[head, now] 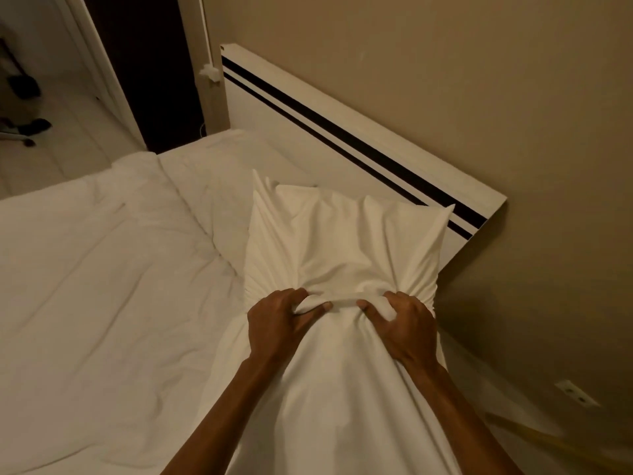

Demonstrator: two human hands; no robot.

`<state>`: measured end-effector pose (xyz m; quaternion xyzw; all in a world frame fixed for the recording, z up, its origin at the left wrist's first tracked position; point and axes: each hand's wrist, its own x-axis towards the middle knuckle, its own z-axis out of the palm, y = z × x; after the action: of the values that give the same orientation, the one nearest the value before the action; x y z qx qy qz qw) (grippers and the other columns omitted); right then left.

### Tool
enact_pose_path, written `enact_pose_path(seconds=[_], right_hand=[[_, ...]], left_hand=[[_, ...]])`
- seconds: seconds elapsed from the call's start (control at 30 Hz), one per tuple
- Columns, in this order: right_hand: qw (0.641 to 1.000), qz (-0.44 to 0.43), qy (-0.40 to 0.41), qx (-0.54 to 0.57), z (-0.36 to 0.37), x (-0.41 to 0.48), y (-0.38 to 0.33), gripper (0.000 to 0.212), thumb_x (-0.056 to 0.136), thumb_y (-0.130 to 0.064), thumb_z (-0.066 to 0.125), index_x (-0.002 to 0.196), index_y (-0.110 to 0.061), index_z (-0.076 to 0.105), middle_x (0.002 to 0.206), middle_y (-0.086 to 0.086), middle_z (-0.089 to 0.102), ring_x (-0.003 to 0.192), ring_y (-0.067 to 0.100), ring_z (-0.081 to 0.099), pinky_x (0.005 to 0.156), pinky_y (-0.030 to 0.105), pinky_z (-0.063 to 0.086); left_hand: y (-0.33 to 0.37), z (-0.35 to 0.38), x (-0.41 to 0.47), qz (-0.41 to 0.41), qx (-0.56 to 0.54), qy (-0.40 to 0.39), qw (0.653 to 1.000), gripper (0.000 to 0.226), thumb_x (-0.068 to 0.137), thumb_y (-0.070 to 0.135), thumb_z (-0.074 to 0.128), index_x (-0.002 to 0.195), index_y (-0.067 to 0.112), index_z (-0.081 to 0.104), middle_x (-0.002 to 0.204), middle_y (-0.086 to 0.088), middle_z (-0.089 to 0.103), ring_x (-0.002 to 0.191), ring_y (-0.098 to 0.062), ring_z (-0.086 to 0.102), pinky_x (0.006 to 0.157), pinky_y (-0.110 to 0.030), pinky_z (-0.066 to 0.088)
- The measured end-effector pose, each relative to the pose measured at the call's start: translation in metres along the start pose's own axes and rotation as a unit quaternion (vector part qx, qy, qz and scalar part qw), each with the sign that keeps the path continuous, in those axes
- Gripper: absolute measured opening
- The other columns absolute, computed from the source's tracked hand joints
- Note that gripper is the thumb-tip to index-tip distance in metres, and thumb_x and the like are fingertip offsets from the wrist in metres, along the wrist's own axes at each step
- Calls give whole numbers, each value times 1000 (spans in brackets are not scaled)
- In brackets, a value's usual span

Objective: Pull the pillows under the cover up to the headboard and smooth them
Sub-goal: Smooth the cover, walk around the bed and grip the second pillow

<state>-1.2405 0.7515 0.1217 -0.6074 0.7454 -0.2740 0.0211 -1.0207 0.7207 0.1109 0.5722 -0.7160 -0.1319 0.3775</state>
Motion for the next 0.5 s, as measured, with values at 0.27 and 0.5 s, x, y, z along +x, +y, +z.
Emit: enact_pose_path(seconds=[0.27, 0.5], right_hand=[[997, -62, -43, 16, 30, 128, 81, 88, 75, -94, 32, 83, -16, 72, 79, 4, 70, 78, 27, 65, 62, 35, 49], [980, -166, -104, 17, 58, 226, 125, 72, 77, -84, 46, 81, -16, 69, 78, 5, 69, 76, 28, 65, 60, 35, 50]], left_hand=[[28, 99, 72, -97, 48, 17, 994, 70, 82, 86, 34, 78, 26, 70, 59, 8, 60, 61, -8, 58, 58, -31, 47], [54, 168, 109, -217, 93, 64, 970, 69, 84, 83, 37, 69, 21, 64, 56, 4, 56, 56, -11, 55, 53, -34, 45]])
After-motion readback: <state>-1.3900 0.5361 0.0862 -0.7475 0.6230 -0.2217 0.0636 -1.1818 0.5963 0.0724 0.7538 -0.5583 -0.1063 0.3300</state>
